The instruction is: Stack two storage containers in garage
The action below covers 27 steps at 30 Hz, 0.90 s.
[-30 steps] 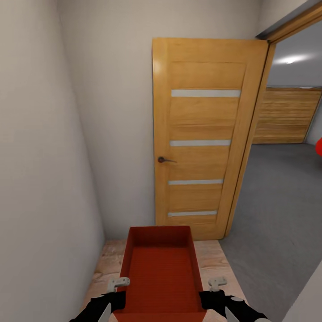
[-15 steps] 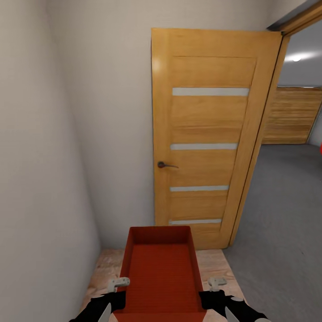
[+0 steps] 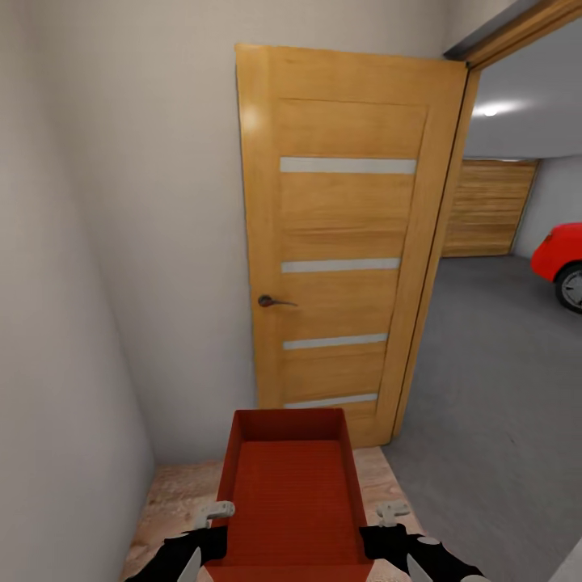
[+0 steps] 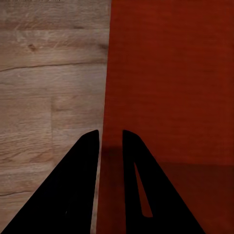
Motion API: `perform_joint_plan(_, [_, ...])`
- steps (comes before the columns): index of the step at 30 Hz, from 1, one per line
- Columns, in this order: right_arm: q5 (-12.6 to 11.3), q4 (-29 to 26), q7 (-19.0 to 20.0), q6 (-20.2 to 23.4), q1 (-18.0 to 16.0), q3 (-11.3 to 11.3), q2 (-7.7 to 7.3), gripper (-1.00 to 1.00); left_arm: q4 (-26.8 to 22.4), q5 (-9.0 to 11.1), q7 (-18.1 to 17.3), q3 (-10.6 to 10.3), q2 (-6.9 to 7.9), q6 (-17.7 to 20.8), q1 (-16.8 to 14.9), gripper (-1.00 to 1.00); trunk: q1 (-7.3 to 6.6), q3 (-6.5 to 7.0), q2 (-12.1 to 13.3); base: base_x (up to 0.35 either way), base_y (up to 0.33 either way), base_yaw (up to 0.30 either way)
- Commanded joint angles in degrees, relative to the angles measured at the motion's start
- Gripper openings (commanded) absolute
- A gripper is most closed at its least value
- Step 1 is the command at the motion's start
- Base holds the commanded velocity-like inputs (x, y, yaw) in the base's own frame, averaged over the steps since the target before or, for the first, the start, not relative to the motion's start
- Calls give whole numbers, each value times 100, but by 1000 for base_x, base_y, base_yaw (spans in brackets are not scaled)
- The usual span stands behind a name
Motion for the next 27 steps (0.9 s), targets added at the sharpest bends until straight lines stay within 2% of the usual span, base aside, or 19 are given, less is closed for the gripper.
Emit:
perform_joint_plan(1, [111, 24, 17, -6, -5, 32, -3, -100, -32, -116, 159, 25, 154, -82, -3, -100, 2, -11, -10, 1, 0, -274])
perform_joint_plan(15, [111, 24, 17, -6, -5, 32, -3, -100, -33, -115, 159, 23, 158, -89, -3, -100, 2, -11, -10, 5, 4, -265])
perform_joint_plan(27, [111, 24, 17, -6, -5, 32, -3, -100, -33, -126, 159, 12, 166, -82, -3, -100, 2, -11, -10, 199, 175, -32])
